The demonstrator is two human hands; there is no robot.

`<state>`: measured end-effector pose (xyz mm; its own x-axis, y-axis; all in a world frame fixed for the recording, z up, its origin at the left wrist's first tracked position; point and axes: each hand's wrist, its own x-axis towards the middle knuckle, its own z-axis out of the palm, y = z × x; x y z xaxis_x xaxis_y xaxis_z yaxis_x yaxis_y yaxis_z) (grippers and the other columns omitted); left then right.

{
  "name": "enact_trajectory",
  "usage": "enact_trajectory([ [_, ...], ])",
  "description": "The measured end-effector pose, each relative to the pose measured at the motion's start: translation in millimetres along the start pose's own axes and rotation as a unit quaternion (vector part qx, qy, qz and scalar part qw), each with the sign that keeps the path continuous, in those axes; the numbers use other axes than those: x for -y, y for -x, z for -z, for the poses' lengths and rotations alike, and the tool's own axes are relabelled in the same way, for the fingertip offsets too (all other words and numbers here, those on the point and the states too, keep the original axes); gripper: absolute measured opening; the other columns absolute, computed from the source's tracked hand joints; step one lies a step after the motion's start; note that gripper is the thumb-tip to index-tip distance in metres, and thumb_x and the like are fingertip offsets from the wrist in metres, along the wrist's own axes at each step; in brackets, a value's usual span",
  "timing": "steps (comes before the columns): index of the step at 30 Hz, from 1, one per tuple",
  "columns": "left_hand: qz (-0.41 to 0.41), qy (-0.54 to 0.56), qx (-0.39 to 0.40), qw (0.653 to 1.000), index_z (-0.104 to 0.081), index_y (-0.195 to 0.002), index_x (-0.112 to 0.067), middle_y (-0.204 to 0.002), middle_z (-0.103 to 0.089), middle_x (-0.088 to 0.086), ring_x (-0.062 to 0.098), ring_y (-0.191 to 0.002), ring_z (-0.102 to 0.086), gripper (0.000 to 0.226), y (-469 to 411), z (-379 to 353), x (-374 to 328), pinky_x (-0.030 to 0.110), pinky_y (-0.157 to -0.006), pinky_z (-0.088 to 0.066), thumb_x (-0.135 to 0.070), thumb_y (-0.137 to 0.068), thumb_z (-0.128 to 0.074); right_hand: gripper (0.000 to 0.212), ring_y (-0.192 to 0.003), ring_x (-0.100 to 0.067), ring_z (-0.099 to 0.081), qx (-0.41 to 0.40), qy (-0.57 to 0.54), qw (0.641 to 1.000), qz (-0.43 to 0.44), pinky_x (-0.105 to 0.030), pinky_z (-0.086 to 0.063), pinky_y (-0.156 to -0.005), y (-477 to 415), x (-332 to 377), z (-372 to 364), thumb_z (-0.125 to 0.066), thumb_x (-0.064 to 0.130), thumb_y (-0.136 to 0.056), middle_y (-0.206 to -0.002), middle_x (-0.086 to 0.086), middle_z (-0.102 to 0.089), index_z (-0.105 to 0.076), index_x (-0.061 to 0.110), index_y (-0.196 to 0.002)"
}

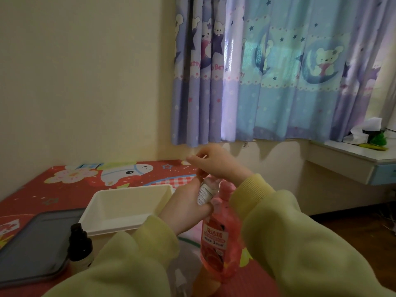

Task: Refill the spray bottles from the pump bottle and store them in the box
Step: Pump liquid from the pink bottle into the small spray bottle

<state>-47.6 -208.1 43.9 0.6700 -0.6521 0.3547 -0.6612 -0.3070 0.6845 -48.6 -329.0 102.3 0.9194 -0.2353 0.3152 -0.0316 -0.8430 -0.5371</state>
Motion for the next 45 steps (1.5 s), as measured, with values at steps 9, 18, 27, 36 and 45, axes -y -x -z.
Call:
enact_trajectory([
  [9,0.020,0.018,-0.006,1.000,-0.047,-0.099,-0.024,-0.075,-0.056,-0.008,0.013,-0.064,-0.057,0.023,2.8,-13.6,10.4,0.038,-0.064,-0.053,-0.021,-0.081,-0.060,0.053,-0.073,-0.022,-0.068,-0.048,0.019,0.999,0.002,-0.044,-0.056,-0.076,7.2,-4.8,-9.6,-0.049,0.057,-0.086,-0.076,-0.006,-0.073,-0.067,0.006,-0.088],
  [18,0.012,0.016,0.000,1.000,-0.045,-0.093,-0.022,-0.073,-0.052,-0.007,0.008,-0.058,-0.052,0.023,1.6,-2.5,-0.1,0.032,-0.057,-0.050,-0.013,-0.077,-0.058,0.041,-0.073,-0.020,-0.070,-0.026,-0.009,1.000,-0.006,-0.044,-0.057,-0.079,2.6,-0.4,0.5,-0.053,0.052,-0.085,-0.071,-0.003,-0.072,-0.067,0.014,-0.078],
  [27,0.030,0.038,-0.007,0.999,-0.044,-0.095,-0.026,-0.074,-0.055,-0.007,0.015,-0.065,-0.055,0.022,4.9,-13.2,10.0,0.038,-0.065,-0.053,-0.019,-0.080,-0.058,0.035,-0.078,-0.017,-0.067,-0.055,0.007,0.998,0.005,-0.042,-0.055,-0.079,9.9,-4.0,-9.0,-0.051,0.057,-0.084,-0.081,0.002,-0.071,-0.062,0.024,-0.082],
  [36,0.009,0.033,-0.018,0.999,-0.045,-0.094,-0.027,-0.071,-0.053,-0.010,0.006,-0.055,-0.051,0.025,3.2,-8.5,3.9,0.033,-0.058,-0.050,-0.015,-0.077,-0.059,0.038,-0.077,-0.021,-0.069,-0.019,0.007,1.000,0.003,-0.046,-0.055,-0.081,2.9,-1.9,-1.7,-0.051,0.054,-0.084,-0.076,-0.003,-0.072,-0.065,0.019,-0.080],
  [45,0.029,0.033,-0.014,0.999,-0.045,-0.092,-0.024,-0.072,-0.055,-0.007,0.011,-0.060,-0.055,0.019,1.8,-16.4,14.0,0.035,-0.060,-0.051,-0.022,-0.080,-0.059,0.041,-0.073,-0.017,-0.068,-0.053,-0.002,0.999,0.000,-0.043,-0.056,-0.076,9.4,-4.0,-9.4,-0.048,0.060,-0.084,-0.076,0.003,-0.070,-0.063,0.022,-0.084],
])
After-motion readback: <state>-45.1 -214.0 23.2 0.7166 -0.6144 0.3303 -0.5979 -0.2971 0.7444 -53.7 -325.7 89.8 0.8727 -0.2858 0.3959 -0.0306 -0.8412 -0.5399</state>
